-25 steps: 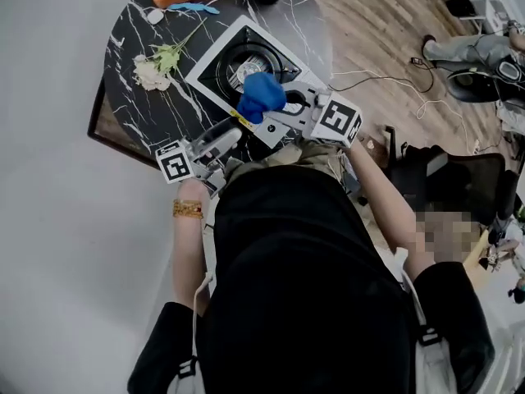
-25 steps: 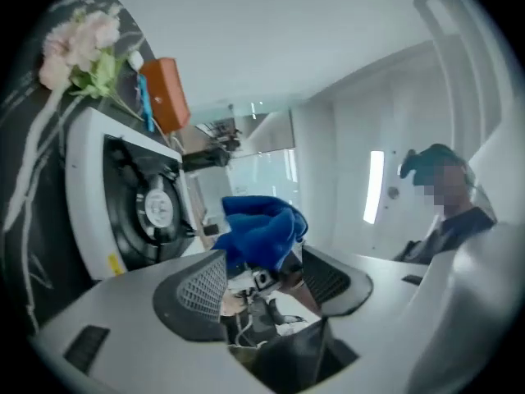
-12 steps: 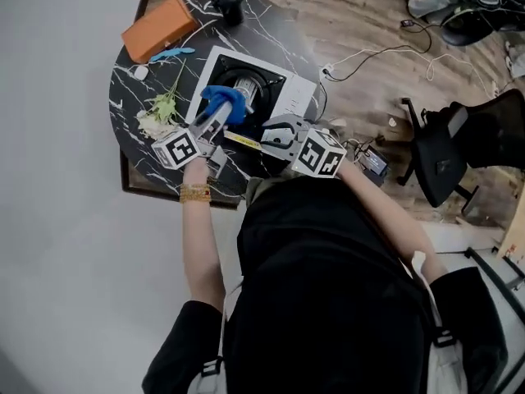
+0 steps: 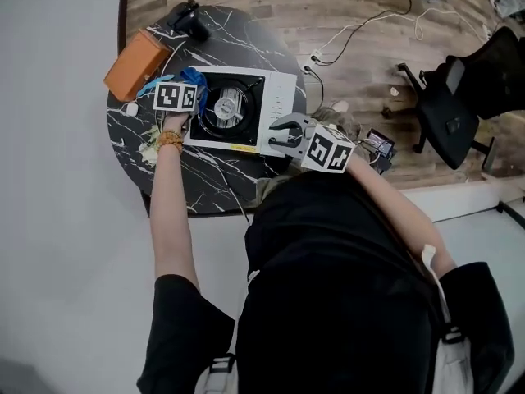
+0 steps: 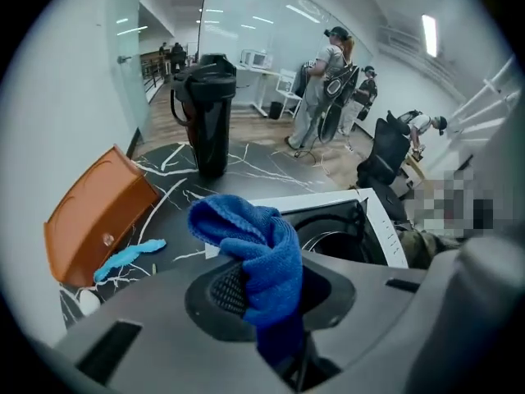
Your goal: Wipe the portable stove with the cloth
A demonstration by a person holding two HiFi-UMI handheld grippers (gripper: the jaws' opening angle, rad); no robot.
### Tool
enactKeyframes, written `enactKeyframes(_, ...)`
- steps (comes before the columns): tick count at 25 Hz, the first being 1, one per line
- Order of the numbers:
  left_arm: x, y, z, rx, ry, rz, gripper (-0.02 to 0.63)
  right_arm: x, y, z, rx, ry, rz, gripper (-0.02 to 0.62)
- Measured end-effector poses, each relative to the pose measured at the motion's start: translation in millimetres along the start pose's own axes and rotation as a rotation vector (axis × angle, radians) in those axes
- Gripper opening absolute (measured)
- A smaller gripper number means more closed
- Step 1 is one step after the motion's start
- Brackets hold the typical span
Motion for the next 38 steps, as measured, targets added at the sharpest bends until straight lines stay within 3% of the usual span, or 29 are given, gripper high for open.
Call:
enactKeyframes(6, 4, 6, 7, -0.105, -0.087, 0.088, 0.081, 3, 11, 0, -0.026, -0.018, 0.006, 0.118)
enactKeyframes(9, 8, 12, 7, -0.117, -0.107, 0.099, 0.077, 3, 11, 0, -0.032, -0.027, 0.002, 0.118)
enactKeyframes(19, 38, 82, 10, -0.261, 0.031, 0.103, 0.074, -8, 17, 12, -0.081, -0.058, -0.032, 0.117)
enactKeyframes(23, 48, 108, 10, -0.279, 0.014, 0.116, 0.074, 1, 55, 34, -0.215, -0.058, 0.024, 0.118)
enactKeyframes(27, 62, 138, 9, -0.308, -0.011, 0.147, 0.074, 0, 100, 55, -0.338, -0.068, 0.005, 0.118)
enactKeyframes(29, 69, 154, 10, -0.317, -0.017, 0.162, 0.074, 0, 104, 59, -0.32, -0.058, 0.018, 0.077)
enactKeyframes(33, 89, 191, 12, -0.354, -0.022, 0.236, 0.074, -4, 102, 60, -0.323, -0.058, -0.009, 0.074)
enactKeyframes(38, 123, 236, 16, -0.375, 0.053, 0.247, 0.075, -6, 98, 65, -0.315, -0.059, -0.015, 0.074)
Point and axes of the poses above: the fingertips, and each gripper's own axes: z forward along the fingers, x to its right, y out of its underside, the point moved 1 cm from there along -z, backward along the fingers, and after that the axes turned 14 degrees about -x, right-handed, at the moved point
